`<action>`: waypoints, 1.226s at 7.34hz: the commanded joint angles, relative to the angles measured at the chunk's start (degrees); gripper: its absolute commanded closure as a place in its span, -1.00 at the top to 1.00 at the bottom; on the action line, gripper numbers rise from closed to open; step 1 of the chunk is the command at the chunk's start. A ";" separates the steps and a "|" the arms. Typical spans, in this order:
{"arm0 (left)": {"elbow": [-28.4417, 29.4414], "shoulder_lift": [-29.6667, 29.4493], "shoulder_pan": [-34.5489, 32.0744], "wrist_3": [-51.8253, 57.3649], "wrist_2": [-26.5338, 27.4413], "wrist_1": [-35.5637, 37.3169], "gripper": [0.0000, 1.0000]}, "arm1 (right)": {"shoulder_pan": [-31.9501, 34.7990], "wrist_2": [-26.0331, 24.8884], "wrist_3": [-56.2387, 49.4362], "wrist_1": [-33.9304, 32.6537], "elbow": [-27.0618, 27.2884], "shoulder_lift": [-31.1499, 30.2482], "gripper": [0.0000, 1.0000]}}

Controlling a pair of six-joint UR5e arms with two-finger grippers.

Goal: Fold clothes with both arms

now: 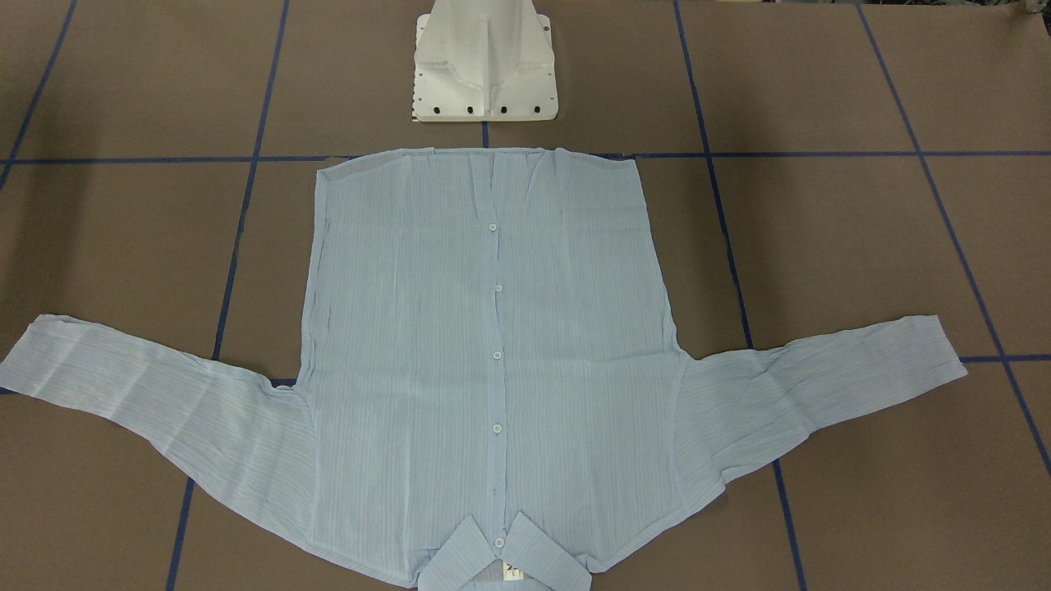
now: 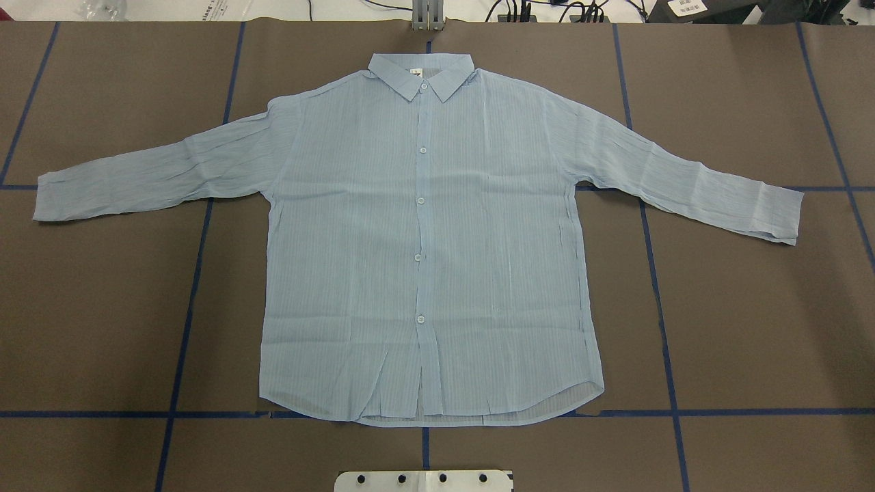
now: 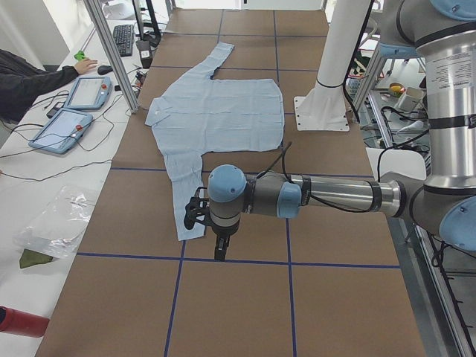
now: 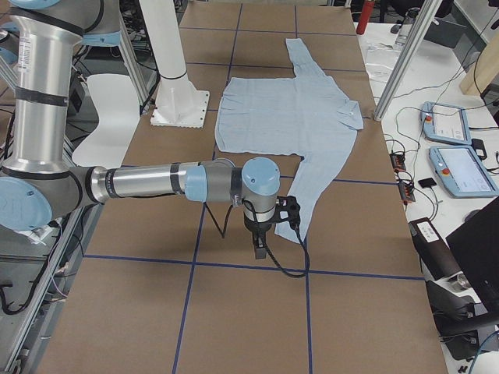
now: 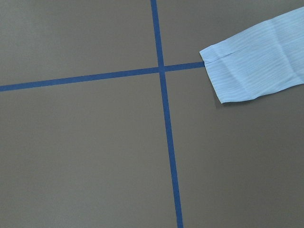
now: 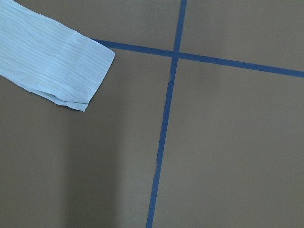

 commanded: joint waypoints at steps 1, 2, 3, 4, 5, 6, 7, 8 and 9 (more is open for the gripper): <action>-0.78 0.17 0.00 0.23 0.00 -0.22 1.00 | 0.00 -0.55 -0.17 0.00 1.48 0.05 1.00; -1.75 0.18 -0.09 0.15 0.17 -0.57 1.00 | 0.09 -0.47 -0.09 0.00 3.05 -0.03 1.00; -3.24 0.18 -0.09 0.06 0.52 -0.57 1.00 | 0.00 -0.38 0.00 0.00 4.64 -0.03 1.00; -5.25 -0.17 0.00 -0.11 0.53 -0.57 1.00 | 0.00 -0.21 0.35 0.09 5.61 2.23 1.00; -6.14 -0.96 0.00 -0.38 0.35 -1.44 1.00 | 0.00 -0.29 0.70 0.00 6.58 5.30 1.00; -6.50 -2.18 0.00 -0.55 0.44 -6.15 1.00 | 0.00 -0.38 0.79 0.09 6.76 6.46 1.00; -5.81 -2.46 -0.17 -0.55 0.53 -12.29 1.00 | 0.00 -0.47 1.14 0.09 5.28 9.34 1.00; -2.67 -6.29 -0.18 -0.64 0.87 -21.57 1.00 | 0.26 -0.12 3.75 0.26 4.31 11.46 1.00; -0.11 -7.98 -0.18 -0.82 1.14 -25.58 1.00 | 0.26 0.06 5.52 0.35 3.78 11.57 1.00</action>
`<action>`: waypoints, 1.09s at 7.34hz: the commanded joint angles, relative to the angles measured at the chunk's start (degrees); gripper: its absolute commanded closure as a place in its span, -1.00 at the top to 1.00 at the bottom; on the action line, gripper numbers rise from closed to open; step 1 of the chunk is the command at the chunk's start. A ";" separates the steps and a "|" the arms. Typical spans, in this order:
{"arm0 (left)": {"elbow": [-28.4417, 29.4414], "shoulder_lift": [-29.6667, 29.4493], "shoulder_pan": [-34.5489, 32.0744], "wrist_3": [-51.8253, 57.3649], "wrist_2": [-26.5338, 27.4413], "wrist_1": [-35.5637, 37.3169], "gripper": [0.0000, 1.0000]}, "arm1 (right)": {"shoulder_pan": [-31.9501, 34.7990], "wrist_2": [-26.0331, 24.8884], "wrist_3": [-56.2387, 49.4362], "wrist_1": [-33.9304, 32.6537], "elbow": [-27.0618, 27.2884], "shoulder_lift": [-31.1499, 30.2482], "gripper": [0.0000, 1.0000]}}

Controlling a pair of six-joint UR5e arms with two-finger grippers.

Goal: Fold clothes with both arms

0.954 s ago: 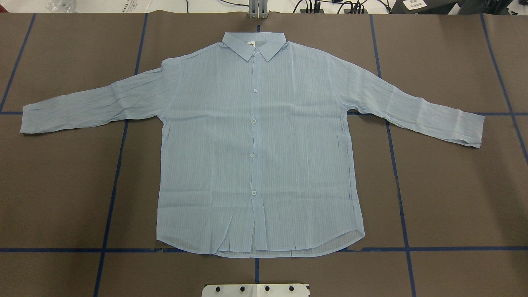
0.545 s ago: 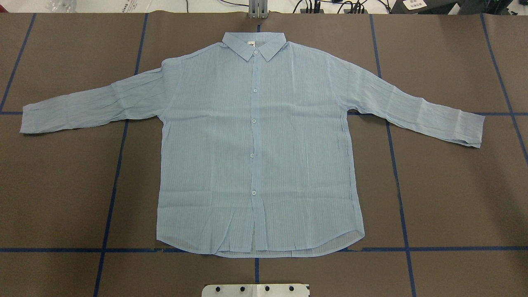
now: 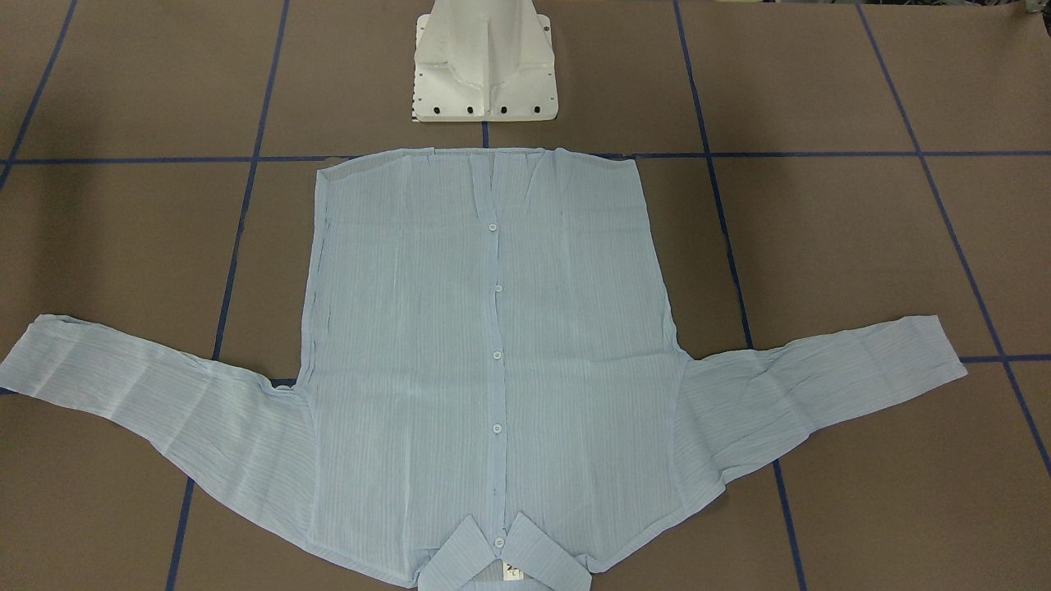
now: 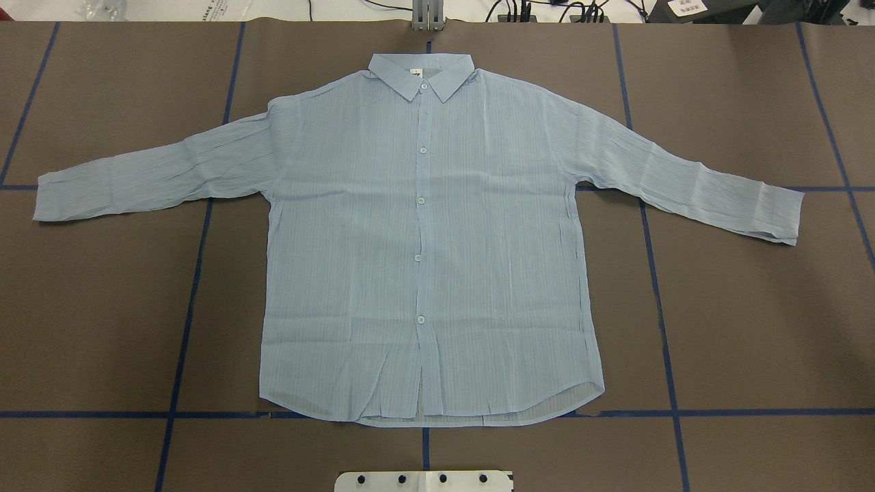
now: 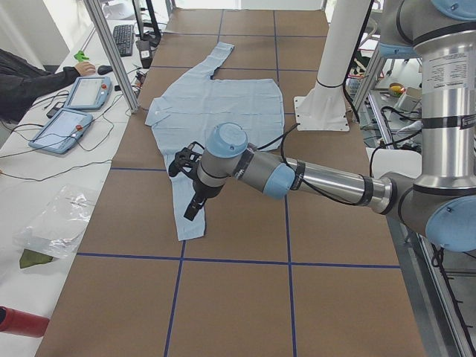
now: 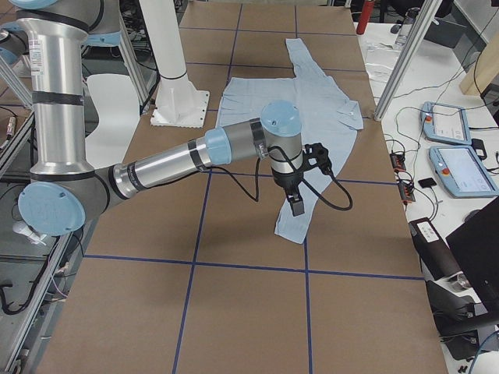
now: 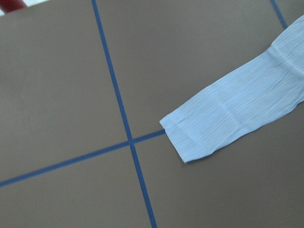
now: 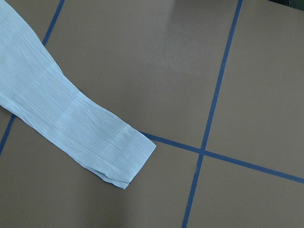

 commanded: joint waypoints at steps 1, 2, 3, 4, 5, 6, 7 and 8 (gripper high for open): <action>4.24 -3.35 -0.03 0.00 0.16 -7.47 1.00 | -0.08 1.12 3.48 0.13 -1.34 1.48 1.00; 4.08 -3.27 -0.03 0.09 -0.01 -7.47 1.00 | -0.26 1.56 3.67 5.53 -2.48 1.57 1.00; 3.90 -3.18 -0.03 0.09 -0.02 -7.56 1.00 | -2.00 1.83 6.45 14.11 -8.15 1.22 1.00; 3.99 -3.18 -0.03 0.09 -0.02 -7.56 1.00 | -4.71 1.57 10.92 25.24 -14.90 1.30 1.00; 3.73 -2.92 -0.03 0.09 -0.02 -7.56 1.00 | -6.74 1.39 17.66 38.49 -22.02 1.30 1.00; 3.55 -2.83 -0.03 0.09 -0.10 -7.56 1.00 | -9.55 0.78 25.13 48.89 -27.22 1.56 1.00; 3.72 -2.83 -0.03 0.09 -0.02 -7.56 1.00 | -12.97 -2.62 31.55 55.87 -30.32 1.91 0.99; 3.99 -2.83 -0.03 0.17 -0.10 -8.26 1.00 | -16.39 -6.65 34.75 60.20 -32.79 1.92 0.97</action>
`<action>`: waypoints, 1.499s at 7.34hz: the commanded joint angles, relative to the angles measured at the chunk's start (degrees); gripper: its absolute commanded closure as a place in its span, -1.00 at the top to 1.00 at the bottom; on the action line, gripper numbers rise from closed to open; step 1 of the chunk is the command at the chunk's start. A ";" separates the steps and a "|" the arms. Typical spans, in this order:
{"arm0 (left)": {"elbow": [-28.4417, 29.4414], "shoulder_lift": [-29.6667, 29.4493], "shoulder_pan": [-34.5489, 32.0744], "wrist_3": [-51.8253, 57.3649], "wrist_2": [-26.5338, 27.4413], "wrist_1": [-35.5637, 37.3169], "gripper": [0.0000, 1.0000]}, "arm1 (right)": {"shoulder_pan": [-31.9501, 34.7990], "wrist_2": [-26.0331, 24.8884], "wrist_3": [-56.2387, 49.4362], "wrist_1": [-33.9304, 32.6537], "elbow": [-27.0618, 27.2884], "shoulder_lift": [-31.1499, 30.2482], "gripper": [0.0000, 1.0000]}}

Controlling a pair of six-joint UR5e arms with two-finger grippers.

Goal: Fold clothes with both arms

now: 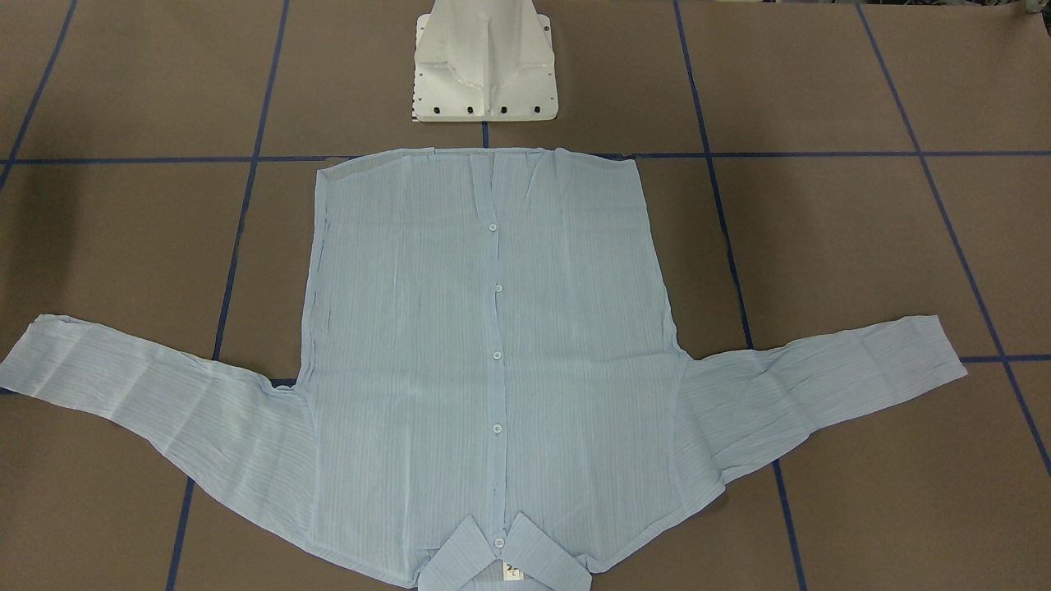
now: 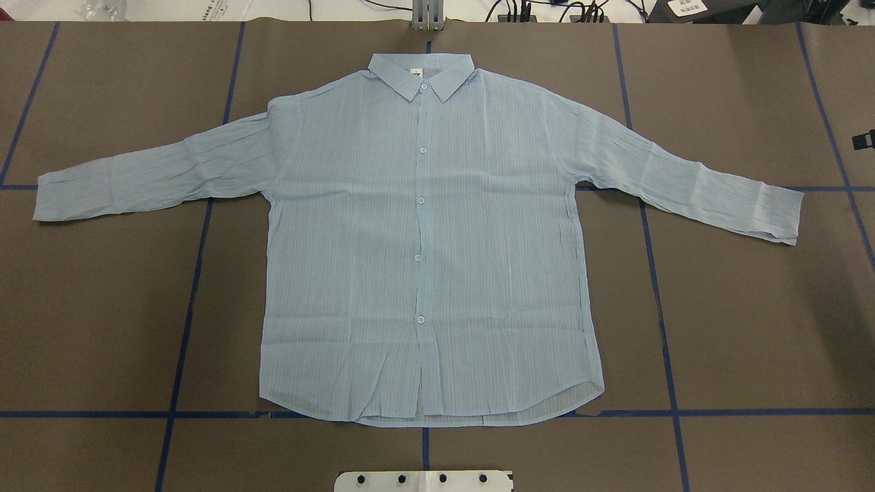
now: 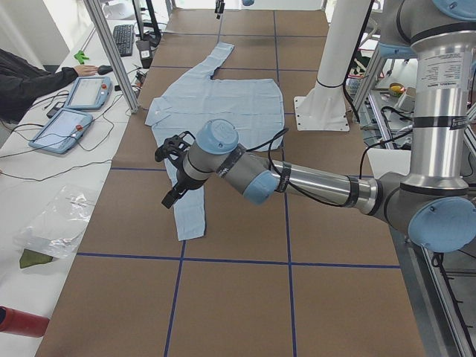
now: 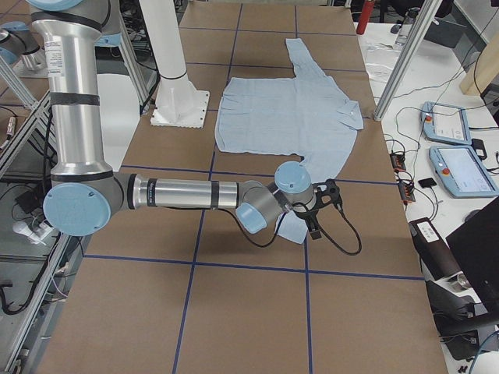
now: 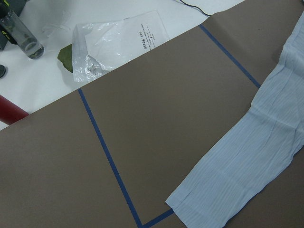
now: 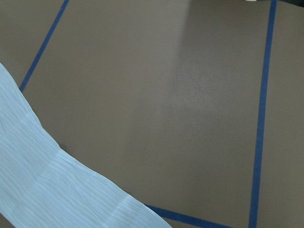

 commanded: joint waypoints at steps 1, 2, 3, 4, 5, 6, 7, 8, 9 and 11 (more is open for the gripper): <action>0.39 0.12 0.00 0.06 -0.05 -0.86 1.00 | -6.57 -6.33 8.03 10.42 -5.56 0.14 0.96; 0.31 0.12 0.00 0.06 -0.05 -0.87 1.00 | -8.86 -8.53 8.58 12.81 -7.67 0.14 0.95; 0.39 0.12 0.00 0.06 0.04 -0.87 1.00 | -10.36 -10.03 8.67 15.09 -9.61 0.23 0.88; 0.39 0.12 0.00 0.06 0.04 -0.87 1.00 | -11.51 -11.00 10.15 15.20 -10.24 0.23 0.69; 0.39 0.12 0.00 0.06 -0.05 -0.87 1.00 | -12.22 -11.54 11.04 15.20 -10.42 0.32 0.59; 0.39 0.12 0.00 0.15 0.04 -0.87 1.00 | -12.57 -11.54 11.05 15.29 -10.59 0.23 0.48; 0.39 0.12 0.00 0.15 -0.05 -0.87 1.00 | -12.75 -11.54 11.05 15.20 -11.29 0.32 0.44; 0.39 0.12 0.00 0.15 -0.05 -0.87 1.00 | -12.84 -11.54 11.05 15.29 -11.91 0.32 0.43; 0.48 0.12 0.00 0.15 -0.05 -0.87 1.00 | -12.84 -11.71 10.96 15.29 -12.61 0.41 0.40; 0.48 0.12 0.00 0.15 0.04 -0.87 1.00 | -13.45 -12.59 10.96 15.29 -13.23 1.11 0.40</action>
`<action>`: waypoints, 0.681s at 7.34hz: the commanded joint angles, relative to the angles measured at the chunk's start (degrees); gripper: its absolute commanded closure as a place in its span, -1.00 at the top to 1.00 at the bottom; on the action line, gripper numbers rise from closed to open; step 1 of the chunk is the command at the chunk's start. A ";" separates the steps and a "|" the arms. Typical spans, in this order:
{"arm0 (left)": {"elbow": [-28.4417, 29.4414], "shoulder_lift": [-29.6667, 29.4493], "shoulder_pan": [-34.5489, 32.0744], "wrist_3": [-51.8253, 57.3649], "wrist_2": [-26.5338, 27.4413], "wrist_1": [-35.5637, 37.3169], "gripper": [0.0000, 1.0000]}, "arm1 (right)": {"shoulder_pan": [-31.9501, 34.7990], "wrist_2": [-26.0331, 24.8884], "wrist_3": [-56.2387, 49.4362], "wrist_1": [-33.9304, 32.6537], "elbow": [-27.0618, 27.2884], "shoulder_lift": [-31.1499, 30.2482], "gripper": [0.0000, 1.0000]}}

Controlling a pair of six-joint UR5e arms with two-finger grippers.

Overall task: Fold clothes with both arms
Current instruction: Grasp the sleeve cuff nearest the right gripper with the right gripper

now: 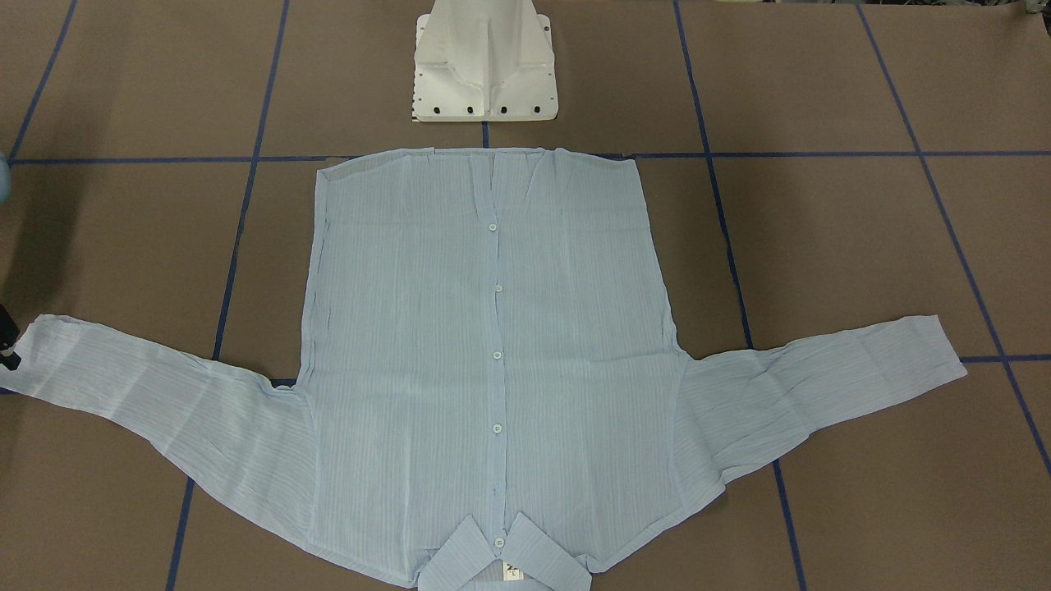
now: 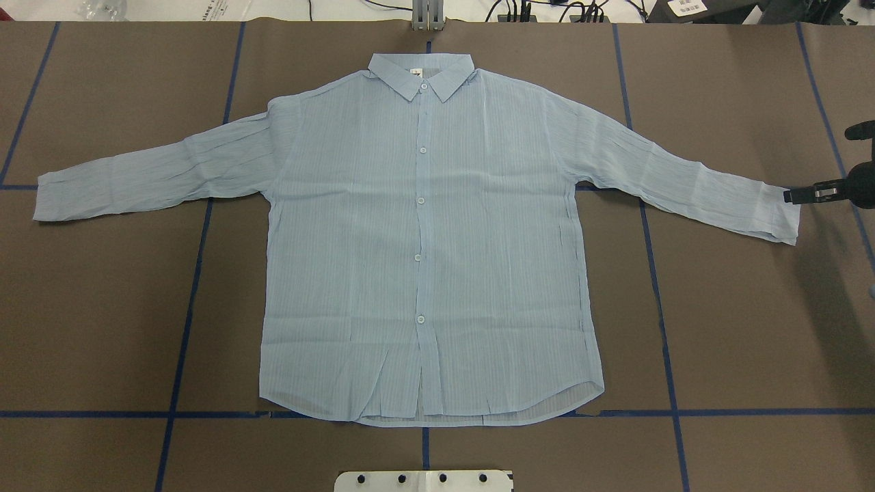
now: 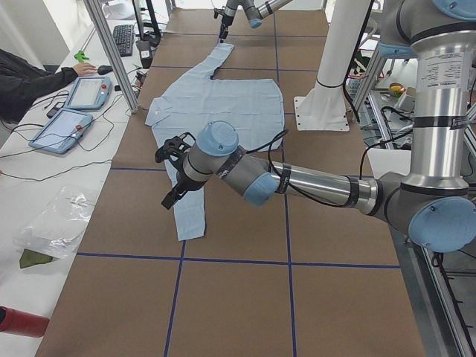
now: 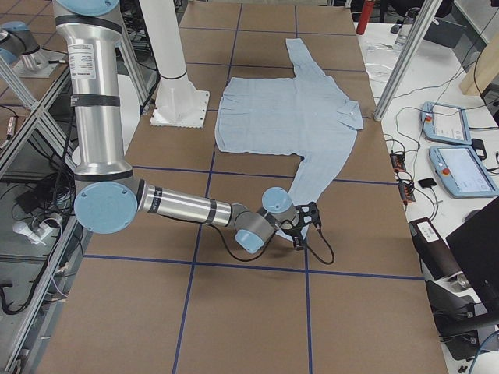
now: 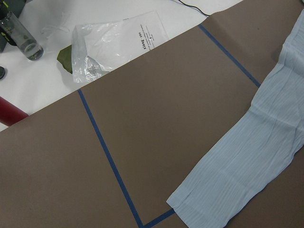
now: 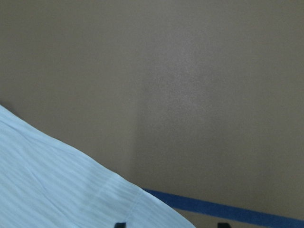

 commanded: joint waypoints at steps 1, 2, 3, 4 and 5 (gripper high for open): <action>-0.04 0.00 0.00 0.00 0.07 0.00 1.00 | -0.72 -1.33 0.04 0.00 -1.31 1.05 0.40; 0.05 0.09 0.00 0.09 0.07 0.00 1.00 | -1.07 -1.60 0.04 0.00 -1.58 1.23 0.35; 0.05 0.35 0.00 0.18 -0.02 0.00 1.00 | -1.16 -1.52 0.04 0.00 -1.76 1.23 0.32; -0.04 0.35 0.00 0.18 0.07 0.00 1.00 | -1.25 -1.52 0.04 0.00 -1.76 1.23 0.20; -0.04 0.35 0.00 0.18 -0.02 0.00 1.00 | -1.25 -1.52 0.04 0.00 -1.67 1.23 -0.20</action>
